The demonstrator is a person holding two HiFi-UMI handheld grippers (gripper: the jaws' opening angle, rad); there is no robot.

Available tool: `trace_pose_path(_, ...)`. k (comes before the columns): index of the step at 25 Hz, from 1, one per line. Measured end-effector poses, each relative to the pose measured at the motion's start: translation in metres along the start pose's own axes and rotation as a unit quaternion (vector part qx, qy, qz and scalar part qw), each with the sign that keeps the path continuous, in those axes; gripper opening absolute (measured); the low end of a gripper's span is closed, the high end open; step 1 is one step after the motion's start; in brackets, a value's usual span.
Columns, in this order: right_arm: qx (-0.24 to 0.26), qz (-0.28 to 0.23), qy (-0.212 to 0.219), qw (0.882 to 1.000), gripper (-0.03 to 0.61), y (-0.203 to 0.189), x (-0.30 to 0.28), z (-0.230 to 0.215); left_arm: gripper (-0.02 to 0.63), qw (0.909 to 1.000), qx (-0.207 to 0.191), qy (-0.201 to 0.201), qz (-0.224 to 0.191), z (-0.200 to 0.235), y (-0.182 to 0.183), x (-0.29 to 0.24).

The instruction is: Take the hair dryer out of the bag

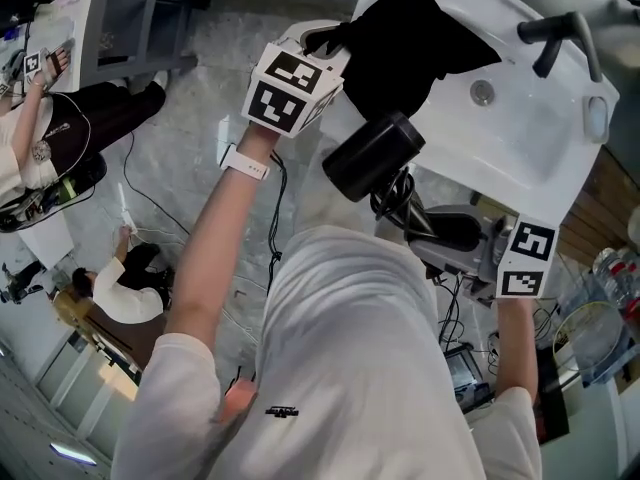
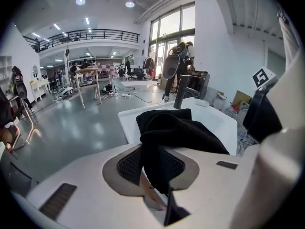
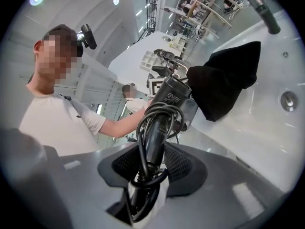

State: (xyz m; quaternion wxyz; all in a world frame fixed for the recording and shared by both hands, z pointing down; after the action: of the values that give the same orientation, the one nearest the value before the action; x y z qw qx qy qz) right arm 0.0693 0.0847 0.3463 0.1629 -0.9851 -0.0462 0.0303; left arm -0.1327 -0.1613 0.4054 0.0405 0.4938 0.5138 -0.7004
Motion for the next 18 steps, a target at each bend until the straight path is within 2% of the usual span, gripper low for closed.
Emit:
trace_pose_path(2, 0.002, -0.018, -0.012, 1.000, 0.167, 0.001, 0.005, 0.003, 0.087, 0.9999, -0.001, 0.010, -0.004, -0.001, -0.004, 0.001)
trace_pose_path(4, 0.003, -0.038, -0.024, 0.999, 0.167, 0.005, 0.008, 0.003, 0.151, 0.9998, 0.003, 0.018, -0.003, 0.005, -0.010, 0.001)
trace_pose_path(6, 0.003, -0.060, -0.038, 0.997, 0.167, 0.009, 0.013, 0.005, 0.175, 0.9995, 0.028, 0.017, 0.003, 0.008, -0.019, 0.003)
trace_pose_path(10, 0.002, -0.110, -0.060, 0.992, 0.167, 0.008, 0.036, 0.017, 0.196, 0.9956, 0.090, 0.013, 0.021, -0.006, -0.027, 0.021)
trace_pose_path(18, 0.014, -0.198, -0.097, 0.975, 0.167, 0.027, 0.068, 0.030, 0.210, 0.9916, 0.126, 0.029, 0.006, -0.027, -0.023, 0.057)
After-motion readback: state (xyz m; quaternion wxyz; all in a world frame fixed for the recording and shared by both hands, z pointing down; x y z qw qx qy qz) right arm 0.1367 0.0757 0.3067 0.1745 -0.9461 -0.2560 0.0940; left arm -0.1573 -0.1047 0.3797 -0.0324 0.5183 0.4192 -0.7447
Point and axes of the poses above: the fingertips, and each gripper's own axes: x backward along the fingers, z to its left, y out of its top, the point moved 9 cm from there along x, backward along the fingers, and after that the axes turned 7 degrees about y, right-handed, at the moved point
